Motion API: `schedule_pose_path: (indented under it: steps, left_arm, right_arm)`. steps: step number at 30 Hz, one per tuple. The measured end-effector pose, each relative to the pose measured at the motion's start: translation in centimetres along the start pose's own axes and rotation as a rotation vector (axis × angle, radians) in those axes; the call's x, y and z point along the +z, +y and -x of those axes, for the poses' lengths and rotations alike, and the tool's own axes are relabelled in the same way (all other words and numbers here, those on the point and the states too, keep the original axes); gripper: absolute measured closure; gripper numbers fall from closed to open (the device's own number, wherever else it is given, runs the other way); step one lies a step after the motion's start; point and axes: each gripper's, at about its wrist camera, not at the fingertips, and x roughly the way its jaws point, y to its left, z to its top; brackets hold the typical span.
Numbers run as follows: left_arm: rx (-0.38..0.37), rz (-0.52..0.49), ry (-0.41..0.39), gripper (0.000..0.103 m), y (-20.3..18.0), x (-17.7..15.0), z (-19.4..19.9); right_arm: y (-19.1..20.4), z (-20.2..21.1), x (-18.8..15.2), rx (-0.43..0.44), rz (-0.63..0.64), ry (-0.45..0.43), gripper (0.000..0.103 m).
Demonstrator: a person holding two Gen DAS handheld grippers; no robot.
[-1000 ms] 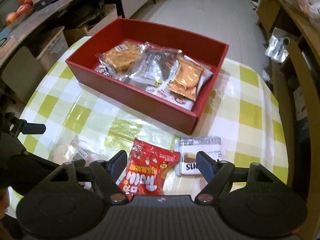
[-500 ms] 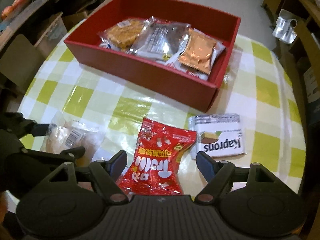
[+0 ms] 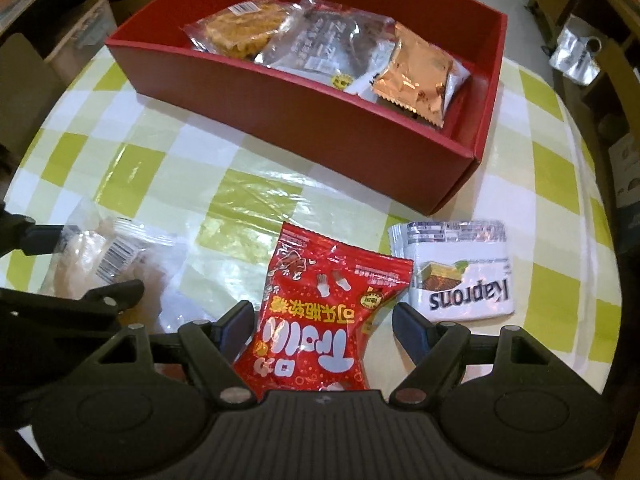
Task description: Organize snacks
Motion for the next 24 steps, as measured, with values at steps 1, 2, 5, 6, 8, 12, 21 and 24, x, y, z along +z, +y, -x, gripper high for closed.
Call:
schedule_pose_path:
  steps: [1,2,5,6,8,12,21,24]
  left_arm:
    - [-0.002,0.001,0.000,0.037,0.1,0.1,-0.1]
    - [-0.003,0.001,0.001,0.037,0.1,0.1,-0.2]
    - [-0.002,-0.005,0.000,0.037,0.2,0.1,-0.2]
    - [-0.005,-0.002,0.002,0.037,0.3,0.1,-0.3]
    - [-0.006,0.002,0.005,0.037,0.5,0.0,-0.4]
    - [0.025,-0.002,0.008,0.034,0.7,-0.2,-0.7]
    - [0.035,-0.003,0.011,0.029,0.9,-0.2,-1.3]
    - [0.017,0.002,0.012,0.034,1.0,-0.3,-1.3]
  right_arm:
    - [-0.1,-0.3,0.0,-0.003,-0.008,0.011,0.019]
    - [0.1,-0.4,0.0,-0.016,0.003,0.004,0.018]
    - [0.1,-0.6,0.0,-0.020,0.002,-0.001,0.015]
    - [0.0,-0.6,0.0,-0.019,-0.002,-0.002,0.014]
    - [0.1,-0.8,0.1,-0.023,0.002,0.003,0.010]
    - [-0.5,-1.7,0.1,-0.044,-0.072,0.031,0.000]
    - [-0.7,-1.6,-0.2,-0.034,-0.025,0.011,0.000]
    - [-0.4,-1.4,-0.6,-0.031,-0.012,0.018,0.000]
